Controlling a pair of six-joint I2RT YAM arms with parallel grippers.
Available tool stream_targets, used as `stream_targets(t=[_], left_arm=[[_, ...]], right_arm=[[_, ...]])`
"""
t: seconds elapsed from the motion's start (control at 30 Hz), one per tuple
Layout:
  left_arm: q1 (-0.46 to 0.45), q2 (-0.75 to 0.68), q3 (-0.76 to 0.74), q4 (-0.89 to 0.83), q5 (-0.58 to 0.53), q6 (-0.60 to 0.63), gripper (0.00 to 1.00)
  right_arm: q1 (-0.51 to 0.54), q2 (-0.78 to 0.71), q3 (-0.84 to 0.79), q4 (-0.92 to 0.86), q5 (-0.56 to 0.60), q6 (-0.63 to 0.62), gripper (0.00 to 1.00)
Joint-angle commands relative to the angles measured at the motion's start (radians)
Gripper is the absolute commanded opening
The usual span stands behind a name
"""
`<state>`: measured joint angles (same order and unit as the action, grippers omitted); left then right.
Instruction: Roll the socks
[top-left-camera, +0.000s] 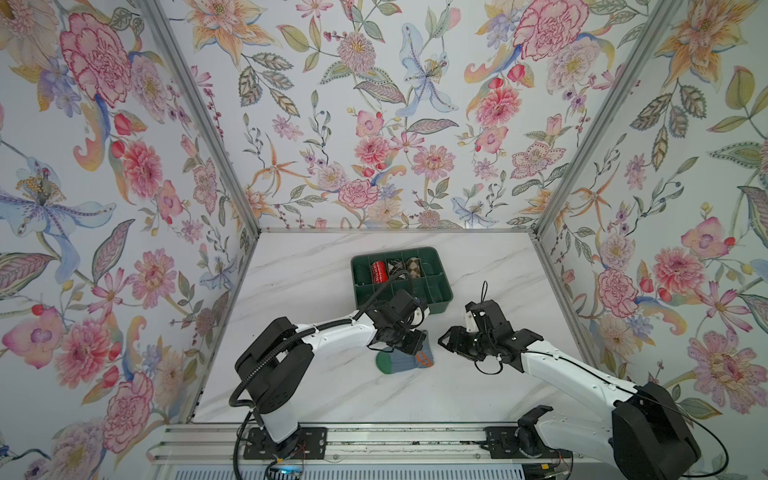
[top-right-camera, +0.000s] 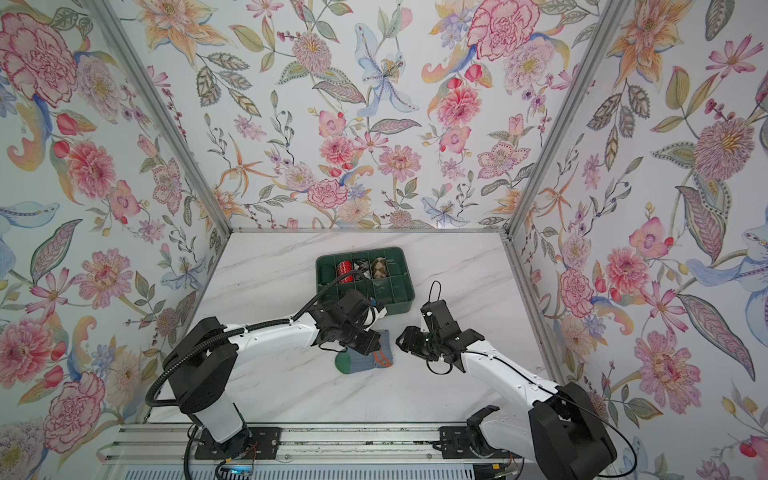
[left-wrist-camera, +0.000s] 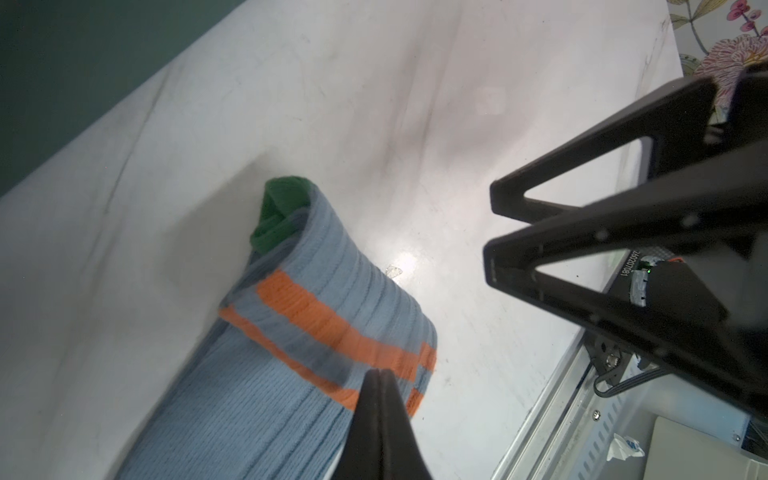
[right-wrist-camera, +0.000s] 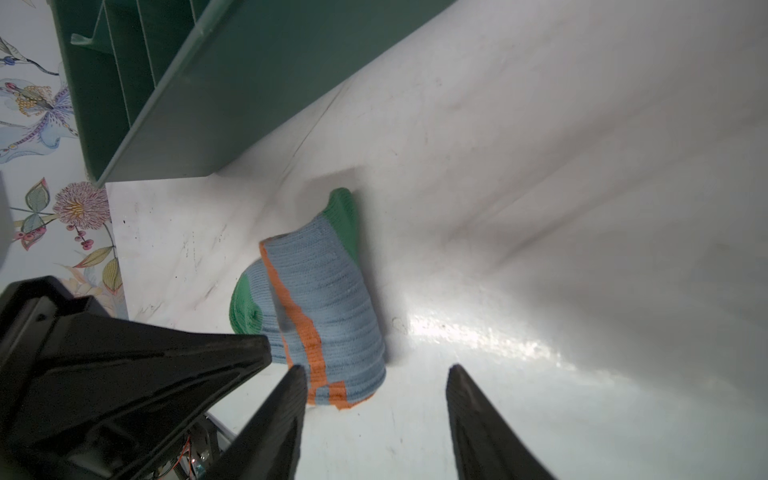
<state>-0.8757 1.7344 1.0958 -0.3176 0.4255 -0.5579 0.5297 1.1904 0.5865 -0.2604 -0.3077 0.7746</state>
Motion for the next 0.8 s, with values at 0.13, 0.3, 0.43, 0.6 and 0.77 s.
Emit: stream_targets(t=[0.13, 0.3, 0.43, 0.6, 0.77], left_arm=[[-0.002, 0.023, -0.016, 0.03, -0.072, -0.009, 0.0], [-0.002, 0.043, -0.017, 0.047, -0.092, -0.016, 0.0], [-0.003, 0.058, -0.015, 0.061, -0.097, -0.025, 0.0], [-0.005, 0.085, 0.002, 0.028, -0.114, -0.017, 0.0], [-0.006, 0.106, 0.006, 0.004, -0.123, -0.008, 0.0]], right_arm=[[0.007, 0.027, -0.016, 0.028, -0.029, -0.012, 0.56], [0.01, 0.036, -0.016, 0.027, -0.033, -0.021, 0.57], [0.01, 0.044, -0.014, 0.023, -0.041, -0.032, 0.57], [0.005, 0.057, -0.013, 0.027, -0.057, -0.046, 0.57], [-0.009, 0.076, -0.021, 0.061, -0.099, -0.058, 0.57]])
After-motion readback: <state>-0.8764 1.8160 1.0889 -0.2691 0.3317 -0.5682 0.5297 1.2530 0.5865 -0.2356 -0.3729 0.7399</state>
